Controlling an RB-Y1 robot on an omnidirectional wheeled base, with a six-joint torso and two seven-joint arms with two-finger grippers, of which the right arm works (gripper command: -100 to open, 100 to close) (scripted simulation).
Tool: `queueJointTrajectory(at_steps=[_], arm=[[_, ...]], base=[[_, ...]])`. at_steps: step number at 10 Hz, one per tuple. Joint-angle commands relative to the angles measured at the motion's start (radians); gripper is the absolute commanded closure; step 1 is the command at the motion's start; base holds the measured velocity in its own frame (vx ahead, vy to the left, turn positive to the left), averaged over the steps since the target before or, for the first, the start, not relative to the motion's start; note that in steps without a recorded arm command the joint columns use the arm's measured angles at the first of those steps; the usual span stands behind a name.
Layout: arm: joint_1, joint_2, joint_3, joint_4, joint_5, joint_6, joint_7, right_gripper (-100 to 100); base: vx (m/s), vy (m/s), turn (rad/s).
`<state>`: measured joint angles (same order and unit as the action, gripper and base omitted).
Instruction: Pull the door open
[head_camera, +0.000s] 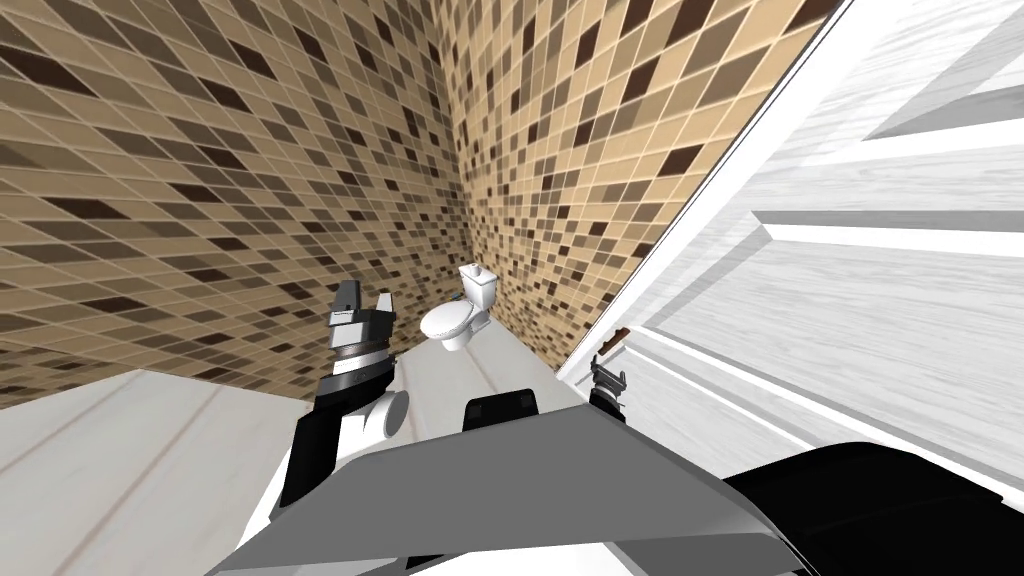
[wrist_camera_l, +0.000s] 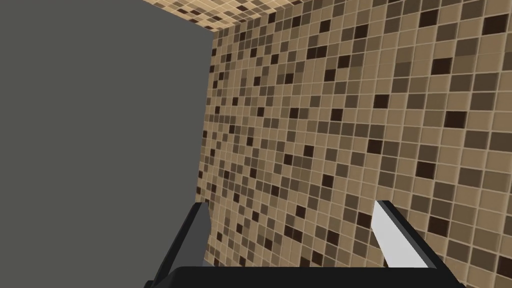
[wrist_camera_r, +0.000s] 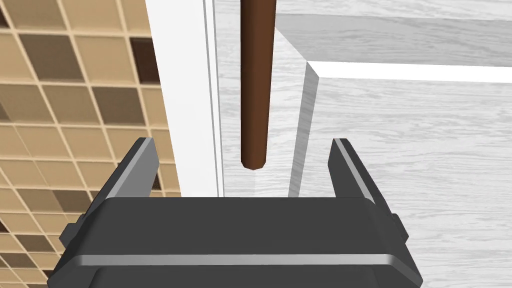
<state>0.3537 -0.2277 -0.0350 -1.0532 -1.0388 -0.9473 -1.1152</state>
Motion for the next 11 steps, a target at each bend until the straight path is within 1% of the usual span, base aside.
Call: queueJointTrajectory(at_steps=[1,2,3,4,5,6,8,10,11], arm=[[-0.015,-0.024,0.011,0.034,0.007,0.001,-0.034,-100],[-0.020,-0.032,0.015,0.044,0.009,0.001,-0.044,-100],[-0.031,-0.048,0.022,0.067,0.014,0.001,-0.067,-100],[-0.036,-0.057,0.026,0.079,0.016,0.002,-0.080,-100],[-0.048,-0.075,0.035,0.104,0.021,0.002,-0.105,-100],[-0.053,-0.084,0.039,0.116,0.024,0.002,-0.117,-100],[-0.074,-0.116,0.054,0.161,0.033,0.003,-0.162,-100],[-0.088,-0.137,0.064,0.191,0.039,0.004,-0.192,-100],[-0.082,-0.123,0.068,0.184,0.040,0.002,-0.183,-100]], base=[[0.148,-0.028,-0.134],[0.197,-0.021,-0.111],[0.181,-0.047,-0.107],[0.169,-0.057,-0.080],[0.162,-0.076,-0.130],[0.150,-0.065,-0.091],[0.150,-0.098,-0.106],[0.114,-0.135,-0.074],[0.024,-0.029,-0.006]])
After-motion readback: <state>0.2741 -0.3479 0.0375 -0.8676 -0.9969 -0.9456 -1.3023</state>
